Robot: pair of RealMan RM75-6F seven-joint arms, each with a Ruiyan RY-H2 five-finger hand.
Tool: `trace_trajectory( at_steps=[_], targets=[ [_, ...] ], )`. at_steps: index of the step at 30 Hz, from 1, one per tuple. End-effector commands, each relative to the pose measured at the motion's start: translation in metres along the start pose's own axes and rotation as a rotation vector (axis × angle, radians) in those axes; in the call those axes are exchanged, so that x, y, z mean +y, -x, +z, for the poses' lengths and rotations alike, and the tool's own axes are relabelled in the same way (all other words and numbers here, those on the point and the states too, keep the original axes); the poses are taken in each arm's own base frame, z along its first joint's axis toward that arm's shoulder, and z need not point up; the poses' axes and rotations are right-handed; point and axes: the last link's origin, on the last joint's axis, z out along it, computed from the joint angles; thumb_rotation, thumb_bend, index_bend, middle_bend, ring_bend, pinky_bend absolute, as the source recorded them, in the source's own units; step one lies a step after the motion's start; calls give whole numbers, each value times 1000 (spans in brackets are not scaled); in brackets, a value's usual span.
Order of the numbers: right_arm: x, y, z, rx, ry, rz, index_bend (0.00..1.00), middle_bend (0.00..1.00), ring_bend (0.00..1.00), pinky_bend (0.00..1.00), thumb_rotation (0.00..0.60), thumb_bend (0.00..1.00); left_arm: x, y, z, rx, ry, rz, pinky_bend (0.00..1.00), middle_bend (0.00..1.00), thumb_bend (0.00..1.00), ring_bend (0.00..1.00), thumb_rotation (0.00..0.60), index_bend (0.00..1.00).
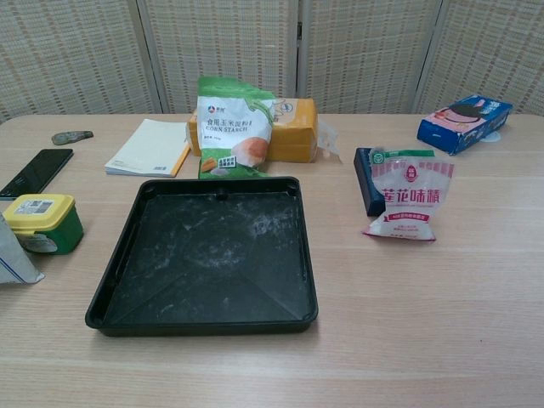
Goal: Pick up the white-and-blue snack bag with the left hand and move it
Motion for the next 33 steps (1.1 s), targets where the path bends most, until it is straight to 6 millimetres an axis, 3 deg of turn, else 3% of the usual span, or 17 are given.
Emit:
trace_trajectory(
  at_steps=[1,7,10,14,18,23,27,33],
  targets=[
    [0,0,0,3,-1,-3,0,0,0,0,600,262,0,-1,1,2,0,-1,228,105,178,79,600,167],
    [0,-2,-4,16,-7,3,0,0,0,0,600,262,3,-3,-1,24,23,-9,241,105,179,84,600,165],
    [3,-5,-8,28,2,12,0,0,0,0,600,262,6,-7,2,66,90,-52,315,93,179,201,600,163],
    [4,-10,-11,51,2,24,0,0,0,0,600,262,0,-11,3,111,144,-195,765,65,179,719,600,152],
    [4,-9,-11,39,-7,22,0,0,0,0,600,261,-24,-16,4,66,107,-418,943,115,177,937,600,150],
    [-3,-15,-18,61,-77,68,0,0,0,0,600,262,-57,-16,-4,-58,20,-636,994,122,177,981,600,129],
    [-13,-22,-34,89,-208,118,0,0,0,0,600,262,-79,-3,-7,-122,-67,-716,1000,151,176,996,600,115],
    [-14,-21,-39,82,-231,109,0,0,0,0,600,262,-87,18,-1,-186,-92,-791,1000,166,174,999,600,119]
  ],
)
